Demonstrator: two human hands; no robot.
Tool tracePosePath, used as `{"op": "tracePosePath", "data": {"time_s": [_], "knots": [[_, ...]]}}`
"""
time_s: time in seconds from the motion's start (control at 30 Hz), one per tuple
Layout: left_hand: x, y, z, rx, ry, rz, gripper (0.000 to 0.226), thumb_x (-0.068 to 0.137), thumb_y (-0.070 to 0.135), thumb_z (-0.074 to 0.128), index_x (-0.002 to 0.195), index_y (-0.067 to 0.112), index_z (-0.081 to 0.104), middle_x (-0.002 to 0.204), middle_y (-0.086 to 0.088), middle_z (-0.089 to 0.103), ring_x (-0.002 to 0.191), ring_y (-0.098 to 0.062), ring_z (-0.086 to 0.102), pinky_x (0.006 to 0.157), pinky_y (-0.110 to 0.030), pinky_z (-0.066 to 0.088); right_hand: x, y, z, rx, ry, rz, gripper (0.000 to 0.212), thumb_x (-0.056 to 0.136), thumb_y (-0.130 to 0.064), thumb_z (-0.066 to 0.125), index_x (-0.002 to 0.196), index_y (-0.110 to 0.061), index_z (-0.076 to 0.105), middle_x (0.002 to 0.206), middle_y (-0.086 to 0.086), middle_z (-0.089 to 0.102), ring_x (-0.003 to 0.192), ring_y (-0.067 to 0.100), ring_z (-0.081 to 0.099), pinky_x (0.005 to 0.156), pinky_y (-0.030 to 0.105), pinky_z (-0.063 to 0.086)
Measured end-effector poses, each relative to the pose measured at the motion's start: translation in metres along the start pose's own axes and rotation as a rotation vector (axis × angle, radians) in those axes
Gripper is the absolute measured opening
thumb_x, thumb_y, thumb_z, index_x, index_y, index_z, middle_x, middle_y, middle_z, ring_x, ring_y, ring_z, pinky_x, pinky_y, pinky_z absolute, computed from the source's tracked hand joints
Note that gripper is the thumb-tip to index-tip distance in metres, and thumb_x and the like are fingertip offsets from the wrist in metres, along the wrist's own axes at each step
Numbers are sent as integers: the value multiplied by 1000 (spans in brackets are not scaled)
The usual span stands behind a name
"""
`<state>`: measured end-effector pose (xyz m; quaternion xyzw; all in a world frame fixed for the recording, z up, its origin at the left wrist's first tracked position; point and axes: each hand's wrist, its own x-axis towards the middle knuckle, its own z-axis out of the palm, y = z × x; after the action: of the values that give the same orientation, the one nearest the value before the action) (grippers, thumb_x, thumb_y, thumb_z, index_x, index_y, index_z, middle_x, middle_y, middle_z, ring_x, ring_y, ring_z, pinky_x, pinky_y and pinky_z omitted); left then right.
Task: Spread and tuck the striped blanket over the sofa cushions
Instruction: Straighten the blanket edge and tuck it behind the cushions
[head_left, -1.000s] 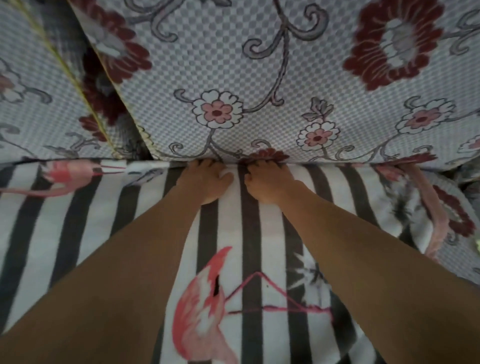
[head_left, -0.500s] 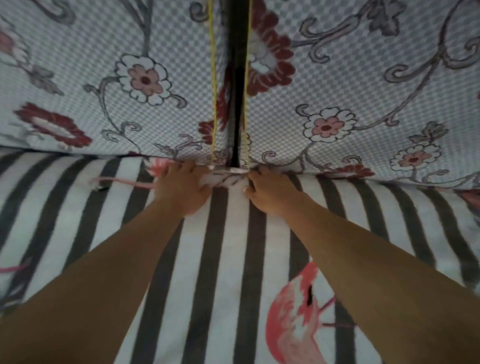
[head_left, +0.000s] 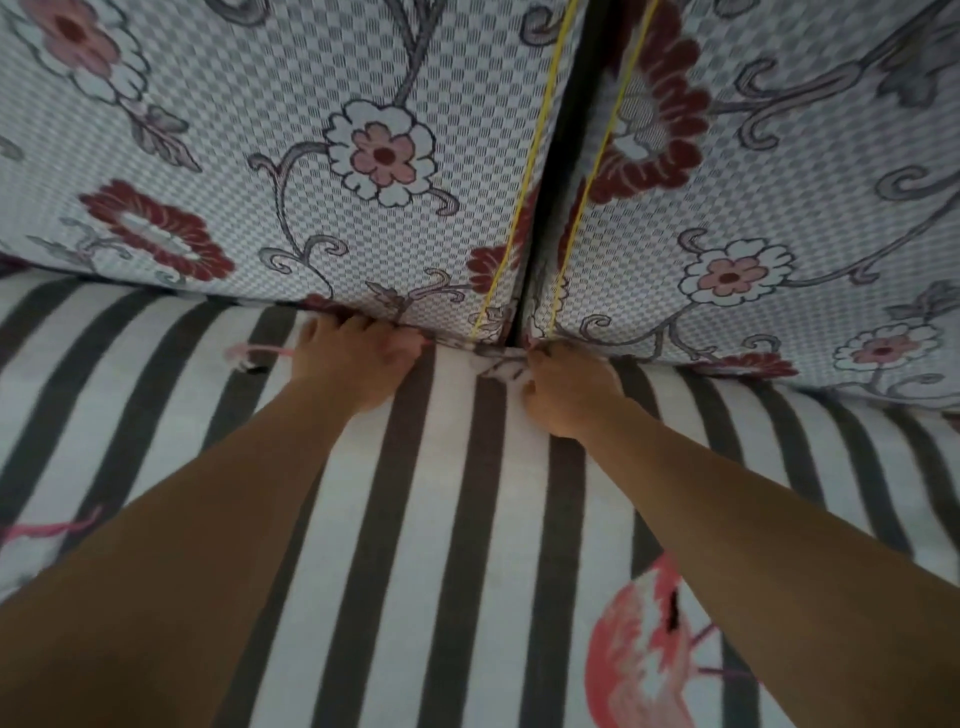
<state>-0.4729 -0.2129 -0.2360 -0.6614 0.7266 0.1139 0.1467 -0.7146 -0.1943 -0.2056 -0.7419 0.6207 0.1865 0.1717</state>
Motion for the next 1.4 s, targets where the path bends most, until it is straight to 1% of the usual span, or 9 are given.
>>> {"op": "tracePosePath", "data": {"time_s": [0.1,0.17,0.4,0.57,0.67,0.8,0.93,1.1,1.4], "knots": [[13,0,-6,-25,-97,7,93,70,73,-7,135,30,43,138,-8,50,125,-37,45,108,-50,30,5,-1,4,-6,-37,22,60,93,-36,35,148,-15,23,151,13,29,137,34,28,111,43,25],[8,5,-17,-34,-95,4,80,81,71,7,128,25,53,132,-11,56,121,-35,49,108,-47,32,5,0,8,-13,-39,30,58,94,-37,34,147,-16,24,151,13,28,137,35,26,111,44,23],[-39,10,-23,33,265,-28,40,85,45,51,114,18,59,125,-13,48,110,-39,47,94,-56,40,2,-4,8,-6,-31,42,61,90,-32,40,146,-12,24,148,17,30,136,36,27,113,45,22],[-13,-11,-15,-22,30,-46,53,84,59,28,122,29,50,127,-12,52,116,-41,44,99,-58,38,-3,-23,11,-22,105,-34,58,80,-9,57,135,-2,39,134,20,44,125,35,38,106,43,35],[2,-9,-9,47,-66,-56,65,81,65,9,126,36,46,134,-10,50,123,-41,38,102,-59,32,3,-32,8,-45,33,-5,63,81,-15,59,139,-3,38,140,18,39,128,34,35,108,42,33],[0,4,-17,27,-66,-121,53,90,57,25,131,30,45,140,-11,45,127,-42,37,104,-56,28,12,-38,9,-165,-69,28,56,89,-21,43,144,-11,34,147,13,30,134,34,27,110,46,27],[-6,7,-30,8,-126,-189,58,90,63,22,135,33,43,144,-7,42,132,-41,34,110,-57,20,9,-37,-2,-37,0,-27,53,86,-15,48,138,-13,40,143,11,38,133,34,33,109,47,28],[-28,46,-21,138,141,16,38,93,22,37,130,27,47,138,-4,42,127,-36,35,103,-57,31,19,-50,9,168,-60,-100,61,86,-8,45,143,-12,27,148,12,30,132,34,35,107,49,28],[-52,62,-31,-29,-178,40,64,87,17,40,145,37,20,158,6,9,145,-28,6,107,-70,13,-40,-14,0,121,-84,-189,71,88,-7,44,150,-23,16,158,3,18,145,24,15,116,44,13]]}}
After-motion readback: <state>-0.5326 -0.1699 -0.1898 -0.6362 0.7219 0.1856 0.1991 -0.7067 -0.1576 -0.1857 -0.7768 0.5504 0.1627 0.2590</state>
